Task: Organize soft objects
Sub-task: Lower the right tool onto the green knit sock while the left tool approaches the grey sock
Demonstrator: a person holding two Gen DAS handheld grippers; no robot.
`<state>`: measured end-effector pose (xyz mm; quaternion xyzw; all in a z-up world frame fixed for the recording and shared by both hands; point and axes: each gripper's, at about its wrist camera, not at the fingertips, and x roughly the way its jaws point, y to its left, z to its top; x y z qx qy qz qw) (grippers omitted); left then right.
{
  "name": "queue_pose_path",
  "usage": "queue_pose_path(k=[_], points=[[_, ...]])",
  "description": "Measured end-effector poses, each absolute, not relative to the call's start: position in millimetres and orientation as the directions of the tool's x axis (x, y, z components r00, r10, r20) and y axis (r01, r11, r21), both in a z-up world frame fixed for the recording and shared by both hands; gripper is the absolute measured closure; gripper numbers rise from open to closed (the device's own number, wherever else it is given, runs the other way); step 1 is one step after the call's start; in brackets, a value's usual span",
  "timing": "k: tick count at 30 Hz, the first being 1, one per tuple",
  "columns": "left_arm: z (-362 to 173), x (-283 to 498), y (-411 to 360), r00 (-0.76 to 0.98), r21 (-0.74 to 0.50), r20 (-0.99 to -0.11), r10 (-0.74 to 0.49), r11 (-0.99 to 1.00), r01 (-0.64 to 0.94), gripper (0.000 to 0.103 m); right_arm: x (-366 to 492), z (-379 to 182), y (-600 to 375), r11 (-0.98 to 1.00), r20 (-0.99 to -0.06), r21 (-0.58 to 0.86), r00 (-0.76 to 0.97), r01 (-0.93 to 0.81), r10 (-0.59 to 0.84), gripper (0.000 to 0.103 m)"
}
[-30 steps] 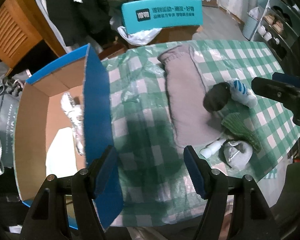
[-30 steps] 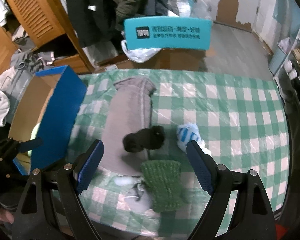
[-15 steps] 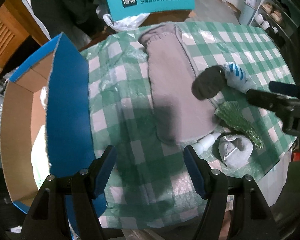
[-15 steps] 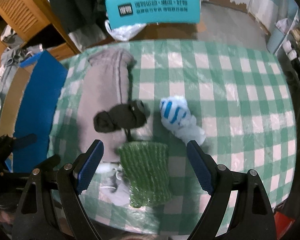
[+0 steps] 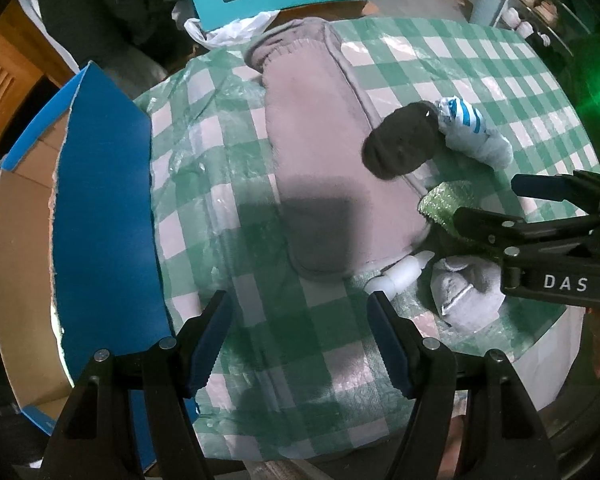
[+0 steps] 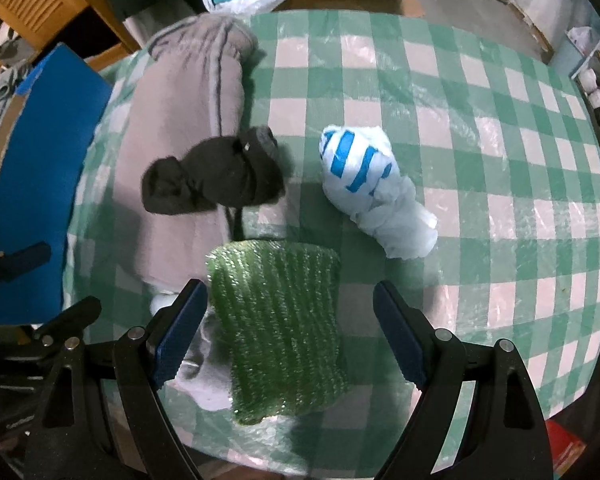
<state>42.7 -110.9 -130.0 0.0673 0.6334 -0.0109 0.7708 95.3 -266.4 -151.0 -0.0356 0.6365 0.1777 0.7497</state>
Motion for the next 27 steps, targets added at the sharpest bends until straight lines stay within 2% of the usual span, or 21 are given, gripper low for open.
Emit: queue_pose_path(k=[10,12,16,18,20,24,25,27], points=[[-138,47,-118,0.179,0.085,-0.982,0.064,0.990,0.112,0.032,96,-171,-270,0.937,-0.978,0.149,0.089,-0.317,0.186,0.021],[-138,48,-120,0.174,0.077,-0.983,0.057,0.991,0.113,0.032,96,-174,-280,0.938,-0.978,0.161,0.076,-0.307,0.192,0.040],[-136,49,-127,0.169,0.063,-0.985,0.042,0.991,0.122,0.032,98,-175,-295,0.944,-0.977,0.178,0.064,-0.277,0.203,0.055],[-134,50,-134,0.173,0.061,-0.984,0.037,0.989,0.134,0.032,98,-174,-302,0.946,-0.976,0.184,0.066,-0.267,0.209,0.067],[-131,49,-142,0.179,0.057,-0.983,0.030,0.987,0.148,0.032,99,-173,-310,0.949,-0.975,0.186,0.069,-0.253,0.210,0.072],[-128,48,-152,0.185,0.057,-0.982,0.025,0.984,0.171,0.031,99,-173,-326,0.949,-0.969,0.222,0.059,-0.223,0.240,0.072],[-128,48,-153,0.186,0.057,-0.982,0.025,0.984,0.172,0.031,99,-173,-328,0.948,-0.965,0.236,0.064,-0.215,0.255,0.069],[-128,49,-155,0.183,0.055,-0.983,0.024,0.984,0.170,0.031,99,-171,-332,0.946,-0.960,0.244,0.084,-0.212,0.267,0.046]])
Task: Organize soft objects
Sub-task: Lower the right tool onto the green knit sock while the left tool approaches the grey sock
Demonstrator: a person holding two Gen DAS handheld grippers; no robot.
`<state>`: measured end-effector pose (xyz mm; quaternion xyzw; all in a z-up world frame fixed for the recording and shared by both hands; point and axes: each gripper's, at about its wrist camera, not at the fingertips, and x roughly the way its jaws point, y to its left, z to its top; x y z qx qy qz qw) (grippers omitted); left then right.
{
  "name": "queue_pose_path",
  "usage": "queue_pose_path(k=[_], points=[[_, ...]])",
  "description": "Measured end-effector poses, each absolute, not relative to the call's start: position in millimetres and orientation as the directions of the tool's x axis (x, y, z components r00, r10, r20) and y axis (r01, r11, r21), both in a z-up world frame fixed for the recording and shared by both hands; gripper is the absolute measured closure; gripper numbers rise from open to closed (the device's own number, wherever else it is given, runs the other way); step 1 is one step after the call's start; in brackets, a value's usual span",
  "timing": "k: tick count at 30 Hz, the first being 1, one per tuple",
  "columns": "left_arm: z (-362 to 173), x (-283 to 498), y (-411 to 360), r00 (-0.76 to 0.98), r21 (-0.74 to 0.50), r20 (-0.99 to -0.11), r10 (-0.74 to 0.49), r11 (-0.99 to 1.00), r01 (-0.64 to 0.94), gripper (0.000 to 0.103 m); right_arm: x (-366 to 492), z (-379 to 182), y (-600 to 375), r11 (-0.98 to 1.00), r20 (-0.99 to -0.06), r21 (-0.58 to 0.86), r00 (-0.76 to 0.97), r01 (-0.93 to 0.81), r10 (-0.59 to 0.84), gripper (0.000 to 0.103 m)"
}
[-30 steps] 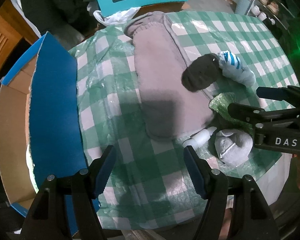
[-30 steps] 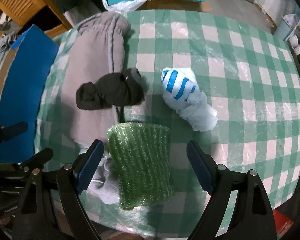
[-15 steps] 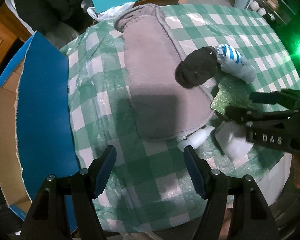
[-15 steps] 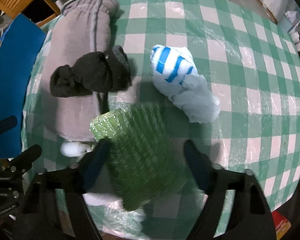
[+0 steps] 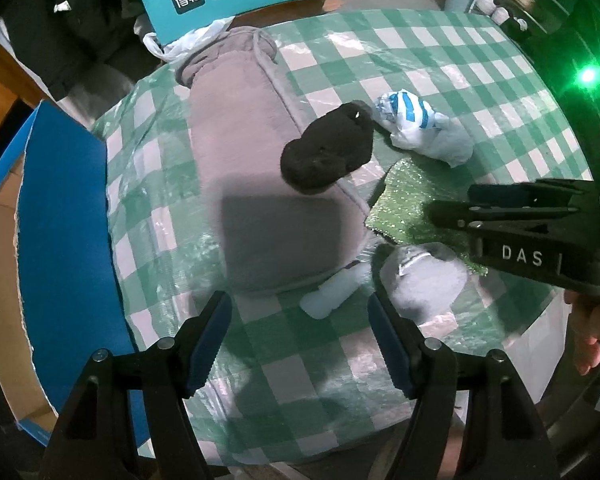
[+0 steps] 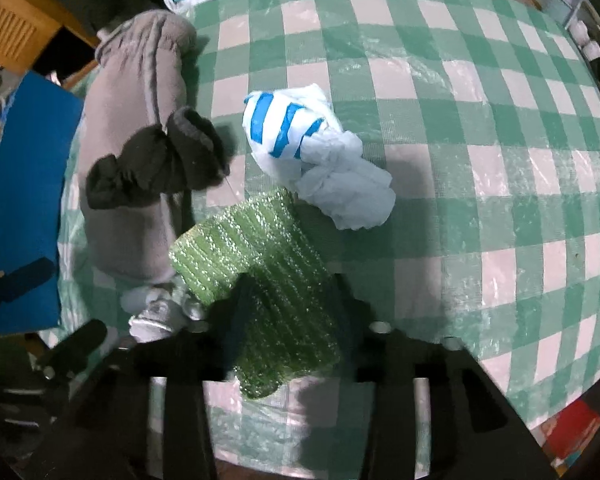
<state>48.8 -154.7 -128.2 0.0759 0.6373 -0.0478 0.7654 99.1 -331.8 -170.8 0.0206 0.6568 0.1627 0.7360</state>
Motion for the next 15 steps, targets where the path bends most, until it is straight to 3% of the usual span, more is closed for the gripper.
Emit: queue_pose_path(k=[2,11,13,15], points=[[-130,49,-153,0.174,0.041,-0.985,0.012,0.986,0.163,0.031,98,-168,-332,0.945,-0.959,0.234,0.107,-0.228,0.264,0.033],[-134,50,-156,0.158,0.038,-0.987,0.013,0.987,0.156,0.031,96,-185,-303,0.940,-0.981,0.132,0.093,-0.315,0.169,0.032],[-133,51,-158,0.159,0.037,-0.987,0.012,0.987,0.157,0.031,94,-186,-299,0.935,-0.982,0.104,0.111,-0.340,0.150,0.035],[-132,52,-160,0.161,0.035,-0.987,0.009,0.987,0.160,0.031,93,-184,-300,0.933,-0.982,0.097,0.119,-0.346,0.146,0.050]])
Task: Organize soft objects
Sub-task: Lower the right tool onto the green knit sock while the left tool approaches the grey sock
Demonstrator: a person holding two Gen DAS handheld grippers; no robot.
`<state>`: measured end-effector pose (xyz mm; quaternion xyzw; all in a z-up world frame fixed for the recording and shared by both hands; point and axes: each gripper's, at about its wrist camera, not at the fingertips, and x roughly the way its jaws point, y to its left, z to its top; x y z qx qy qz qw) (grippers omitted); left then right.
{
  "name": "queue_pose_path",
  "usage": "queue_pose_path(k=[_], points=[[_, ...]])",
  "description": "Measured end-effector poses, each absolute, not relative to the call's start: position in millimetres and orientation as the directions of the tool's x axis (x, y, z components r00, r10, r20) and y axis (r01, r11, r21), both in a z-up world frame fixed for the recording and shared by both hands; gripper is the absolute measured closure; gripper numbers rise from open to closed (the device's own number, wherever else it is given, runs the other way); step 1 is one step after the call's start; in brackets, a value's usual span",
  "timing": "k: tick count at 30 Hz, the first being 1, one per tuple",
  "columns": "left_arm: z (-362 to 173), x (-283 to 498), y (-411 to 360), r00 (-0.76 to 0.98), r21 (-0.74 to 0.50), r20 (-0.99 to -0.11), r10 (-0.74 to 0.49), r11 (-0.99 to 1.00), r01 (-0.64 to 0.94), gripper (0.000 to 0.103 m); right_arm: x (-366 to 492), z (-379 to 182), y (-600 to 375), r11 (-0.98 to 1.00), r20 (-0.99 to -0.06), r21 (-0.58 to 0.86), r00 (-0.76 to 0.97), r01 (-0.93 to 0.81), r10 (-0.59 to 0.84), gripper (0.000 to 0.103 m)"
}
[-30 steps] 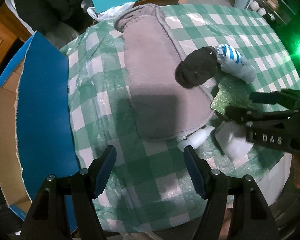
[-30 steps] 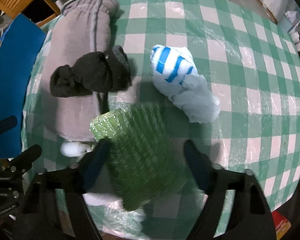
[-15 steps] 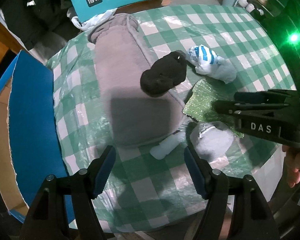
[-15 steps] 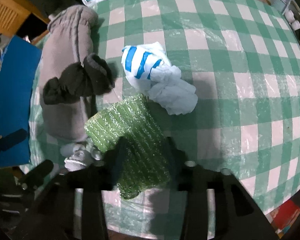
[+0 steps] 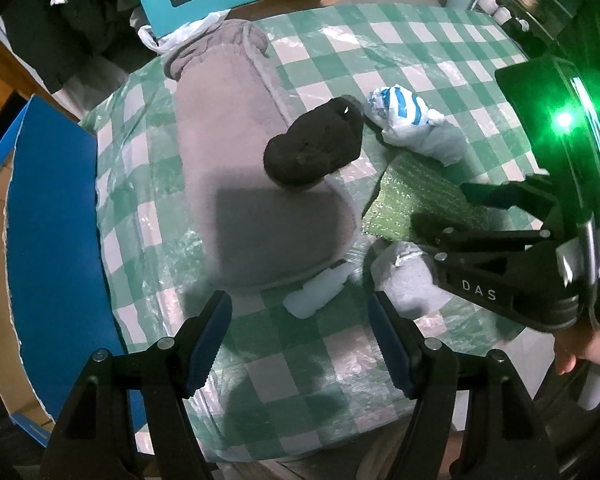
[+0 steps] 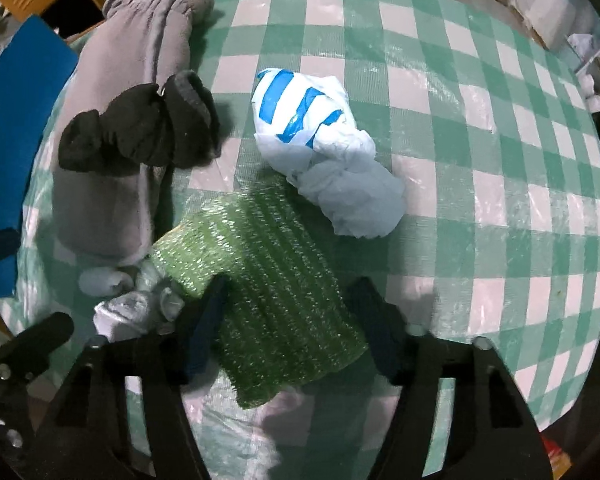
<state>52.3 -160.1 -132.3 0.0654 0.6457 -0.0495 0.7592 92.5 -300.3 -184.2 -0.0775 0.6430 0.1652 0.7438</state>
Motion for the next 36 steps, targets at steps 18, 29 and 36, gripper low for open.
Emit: queue_pose_path(k=[18,29,36], points=[[-135,57,-189,0.138,-0.034,-0.988,-0.061,0.981,0.190,0.030,82,-172,-357,0.961,-0.986,0.076,0.125,-0.266,0.112,0.088],[-152,68,-203,0.093,-0.110,-0.988,-0.126,0.981,0.158,0.023,101,-179,-375,0.972,-0.979,0.128,0.133,-0.195,0.156,0.059],[-162,73,-214,0.089,-0.123,-0.986,-0.140,0.978,0.169,0.023,105,-173,-376,0.971,-0.975,0.135,0.149,-0.197,0.166,0.040]])
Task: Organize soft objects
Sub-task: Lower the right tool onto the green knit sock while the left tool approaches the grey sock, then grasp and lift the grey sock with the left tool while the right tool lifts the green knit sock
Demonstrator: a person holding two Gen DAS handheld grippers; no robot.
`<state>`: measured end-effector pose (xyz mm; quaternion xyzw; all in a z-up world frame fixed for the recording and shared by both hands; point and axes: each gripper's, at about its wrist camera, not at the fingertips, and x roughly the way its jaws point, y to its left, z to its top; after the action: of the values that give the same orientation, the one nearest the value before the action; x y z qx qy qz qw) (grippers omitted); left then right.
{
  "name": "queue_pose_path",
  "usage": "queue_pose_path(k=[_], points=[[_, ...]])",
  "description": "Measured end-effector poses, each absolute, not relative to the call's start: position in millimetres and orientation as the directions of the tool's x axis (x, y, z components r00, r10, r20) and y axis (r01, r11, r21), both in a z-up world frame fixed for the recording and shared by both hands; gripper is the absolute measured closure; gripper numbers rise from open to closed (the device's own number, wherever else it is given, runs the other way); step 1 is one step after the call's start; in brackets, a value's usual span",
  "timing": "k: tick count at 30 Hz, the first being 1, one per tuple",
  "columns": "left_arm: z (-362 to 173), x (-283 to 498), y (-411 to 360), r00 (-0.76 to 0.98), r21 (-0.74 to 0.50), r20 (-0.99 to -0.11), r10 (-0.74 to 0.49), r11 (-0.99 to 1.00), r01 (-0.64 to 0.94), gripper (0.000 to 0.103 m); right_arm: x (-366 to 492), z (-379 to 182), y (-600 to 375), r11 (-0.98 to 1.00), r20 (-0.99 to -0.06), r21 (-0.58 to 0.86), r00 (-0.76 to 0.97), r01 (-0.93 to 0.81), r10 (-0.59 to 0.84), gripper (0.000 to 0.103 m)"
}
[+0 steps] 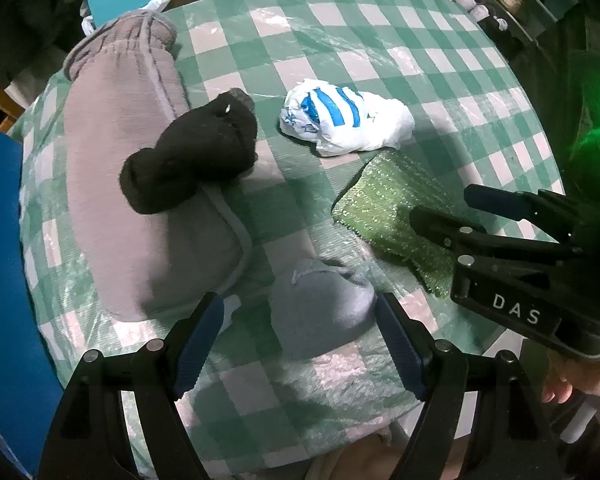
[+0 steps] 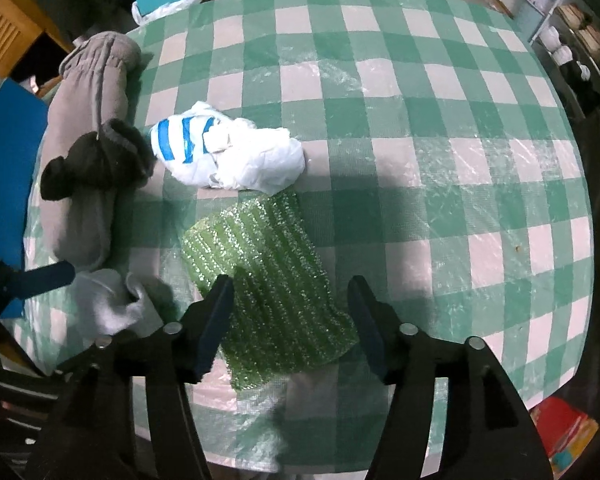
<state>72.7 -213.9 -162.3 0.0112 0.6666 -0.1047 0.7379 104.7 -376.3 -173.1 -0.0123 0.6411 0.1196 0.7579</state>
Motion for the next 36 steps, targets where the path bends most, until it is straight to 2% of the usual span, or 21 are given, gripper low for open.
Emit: queue_pose_path(k=[3,7,13,21,22,23,24,25,27,36], points=[[-167,72,-216,0.095,-0.129,-0.984,-0.148,0.975,0.180,0.024,105,-170,-377,0.969,-0.972,0.142,0.157,-0.202,0.175,0.038],[-175,72,-226,0.094,-0.150,-0.981,-0.172,0.968,0.203,0.045,108,-164,-377,0.964,-0.971,0.138,0.159,-0.226,0.176,0.036],[-178,67,-236,0.115,-0.142,-0.978,-0.174,0.959,0.244,0.063,106,-174,-357,0.965,-0.978,0.116,0.143,-0.234,0.152,0.036],[-167,68,-233,0.126,-0.136,-0.977,-0.172,0.958,0.254,0.072,110,-185,-342,0.959,-0.982,0.064,0.154,-0.275,0.110,0.034],[-167,68,-233,0.128,-0.135,-0.977,-0.171,0.958,0.253,0.072,109,-185,-339,0.958,-0.981,0.061,0.158,-0.281,0.109,0.036],[-166,68,-232,0.132,-0.134,-0.976,-0.171,0.959,0.250,0.073,103,-184,-333,0.955,-0.980,0.063,0.162,-0.288,0.113,0.044],[-166,69,-233,0.134,-0.134,-0.976,-0.171,0.960,0.248,0.073,102,-183,-330,0.950,-0.979,0.072,0.162,-0.303,0.126,0.056],[-166,69,-233,0.136,-0.133,-0.976,-0.170,0.960,0.245,0.073,100,-182,-334,0.948,-0.978,0.080,0.160,-0.309,0.135,0.061],[-162,68,-228,0.141,-0.133,-0.975,-0.171,0.961,0.241,0.073,98,-180,-326,0.941,-0.976,0.102,0.149,-0.323,0.157,0.084],[-144,65,-211,0.177,-0.129,-0.970,-0.169,0.967,0.219,0.073,89,-166,-304,0.935,-0.969,0.125,0.163,-0.332,0.188,0.088]])
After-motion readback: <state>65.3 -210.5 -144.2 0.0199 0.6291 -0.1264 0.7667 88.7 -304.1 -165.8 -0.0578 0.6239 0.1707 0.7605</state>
